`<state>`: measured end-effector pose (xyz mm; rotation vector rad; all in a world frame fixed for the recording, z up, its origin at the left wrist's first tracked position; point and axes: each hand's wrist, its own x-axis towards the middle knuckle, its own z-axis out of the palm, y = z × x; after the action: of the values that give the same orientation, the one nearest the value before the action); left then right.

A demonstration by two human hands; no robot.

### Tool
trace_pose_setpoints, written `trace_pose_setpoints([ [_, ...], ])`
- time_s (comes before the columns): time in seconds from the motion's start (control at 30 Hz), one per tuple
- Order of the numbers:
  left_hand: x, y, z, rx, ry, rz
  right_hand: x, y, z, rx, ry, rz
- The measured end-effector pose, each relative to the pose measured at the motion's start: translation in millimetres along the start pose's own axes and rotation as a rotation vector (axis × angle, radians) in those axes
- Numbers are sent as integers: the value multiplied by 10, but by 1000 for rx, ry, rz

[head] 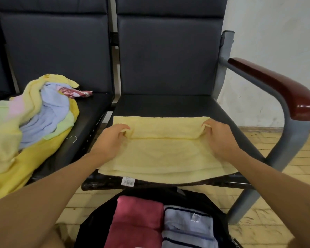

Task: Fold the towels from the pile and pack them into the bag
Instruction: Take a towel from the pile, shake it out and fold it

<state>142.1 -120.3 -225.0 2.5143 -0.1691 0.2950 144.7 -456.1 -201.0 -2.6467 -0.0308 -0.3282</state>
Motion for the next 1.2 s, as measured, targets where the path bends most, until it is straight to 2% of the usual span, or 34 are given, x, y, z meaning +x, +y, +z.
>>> trace_pose_setpoints([
  [0.17,-98,151,-325,-158,235,125,-145,-101,-262,124,186,-66],
  [0.27,-224,206,-531,-205,271,109,-313,-106,-428,183,268,-86],
  [0.33,-354,227,-634,-218,256,94,-424,-86,-542,193,263,-122],
  [0.43,-531,281,-759,-248,165,95,-575,5,-693,140,187,-209],
  [0.6,-729,232,-877,-164,-71,168,-741,142,-867,29,28,-291],
  [0.7,-770,194,-869,-48,-290,79,-745,234,-851,-88,-184,-288],
  [0.8,-763,173,-848,-69,-482,-18,-712,307,-789,-173,-354,-232],
  [0.87,-719,165,-815,-96,-422,-59,-657,316,-778,-146,-324,-178],
  [0.93,-654,158,-758,21,-257,-43,-603,302,-744,-151,-261,-138],
  [1.0,-577,118,-665,122,-177,-71,-561,280,-677,-183,-227,-82],
  [1.13,-426,46,-516,216,-286,-382,-451,231,-533,-179,-282,139],
  [1.2,-385,59,-468,263,-325,-454,-402,172,-487,-132,-314,233],
])
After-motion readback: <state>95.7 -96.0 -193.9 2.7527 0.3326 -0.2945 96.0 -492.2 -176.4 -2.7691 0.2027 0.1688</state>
